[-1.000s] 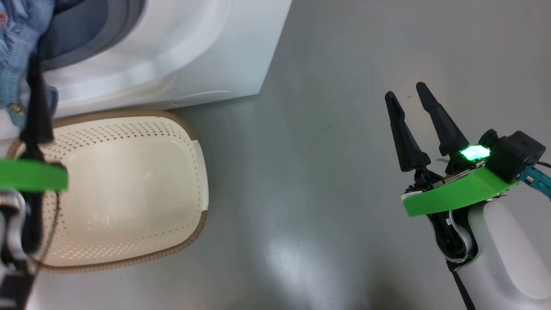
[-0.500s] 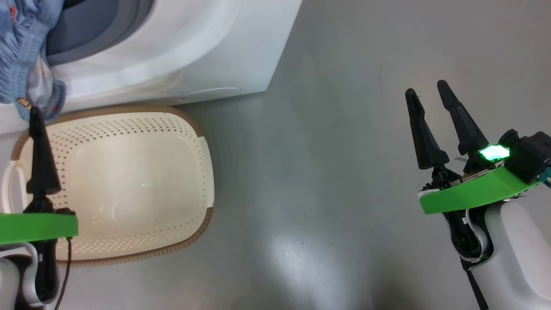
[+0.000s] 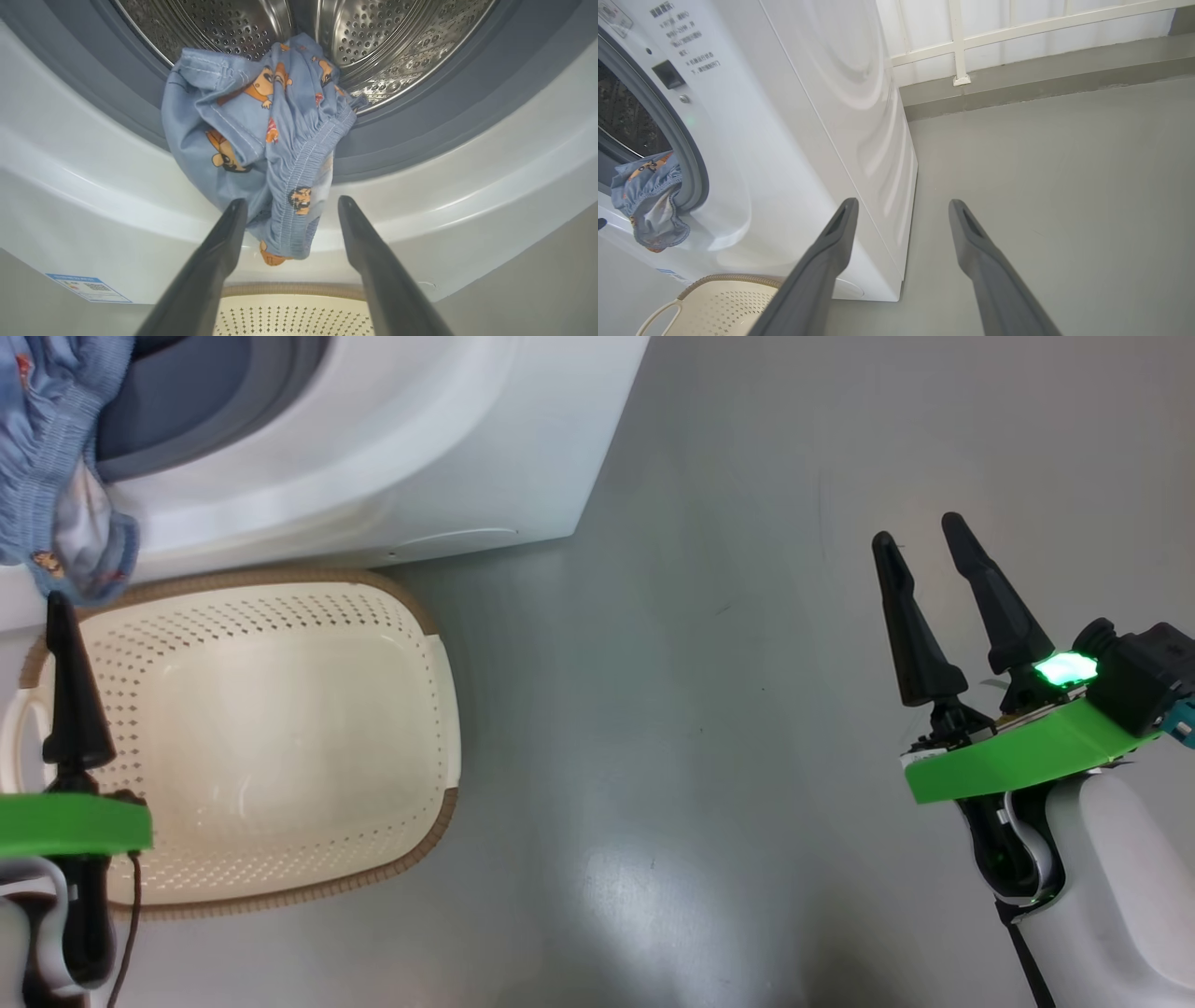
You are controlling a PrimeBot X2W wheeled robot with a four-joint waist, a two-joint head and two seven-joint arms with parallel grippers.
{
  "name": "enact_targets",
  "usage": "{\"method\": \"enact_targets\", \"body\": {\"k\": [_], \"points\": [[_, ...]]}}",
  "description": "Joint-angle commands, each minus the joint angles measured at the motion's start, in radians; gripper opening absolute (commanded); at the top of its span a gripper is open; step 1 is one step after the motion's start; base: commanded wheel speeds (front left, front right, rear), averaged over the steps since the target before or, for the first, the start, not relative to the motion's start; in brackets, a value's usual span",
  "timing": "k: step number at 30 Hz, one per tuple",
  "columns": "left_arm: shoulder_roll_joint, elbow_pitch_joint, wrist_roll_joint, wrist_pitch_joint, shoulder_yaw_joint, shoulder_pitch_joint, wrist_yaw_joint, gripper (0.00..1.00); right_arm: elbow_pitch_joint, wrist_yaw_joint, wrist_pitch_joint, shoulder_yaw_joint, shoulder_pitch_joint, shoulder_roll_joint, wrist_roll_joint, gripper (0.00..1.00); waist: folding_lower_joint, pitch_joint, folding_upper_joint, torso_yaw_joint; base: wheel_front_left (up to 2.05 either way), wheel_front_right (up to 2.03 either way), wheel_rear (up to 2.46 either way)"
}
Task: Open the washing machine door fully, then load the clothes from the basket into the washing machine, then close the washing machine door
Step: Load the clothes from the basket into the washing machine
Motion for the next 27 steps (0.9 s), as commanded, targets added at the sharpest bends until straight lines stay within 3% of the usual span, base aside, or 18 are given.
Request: {"method": "enact_targets", "body": {"k": [1, 12, 26, 27], "points": [[0.033, -0.004, -0.014, 0.007, 0.039, -0.024, -0.007, 1.00, -0.019, 0.002, -0.012, 0.019, 0.023, 0.002, -0.003, 1.00, 0.0000, 0.001, 0.0000, -0.002, 0.00, 0.00, 0.00], [0.061, 0.212, -0.068, 0.079, 0.012, -0.175, -0.082, 1.00, -0.016, 0.002, -0.012, 0.029, 0.013, 0.015, 0.002, 1.00, 0.0000, 0.009, 0.0000, -0.029, 0.00, 0.00, 0.00], [0.076, 0.478, -0.073, 0.070, 0.004, -0.373, -0.103, 1.00, -0.015, 0.002, -0.012, 0.027, 0.010, 0.027, 0.001, 1.00, 0.0000, 0.016, 0.0000, -0.047, 0.00, 0.00, 0.00], [0.075, 0.491, -0.073, 0.067, 0.003, -0.381, -0.105, 0.68, -0.015, 0.002, -0.012, 0.027, 0.010, 0.028, 0.001, 1.00, 0.0000, 0.016, 0.0000, -0.048, 0.00, 0.00, 0.00]]}}
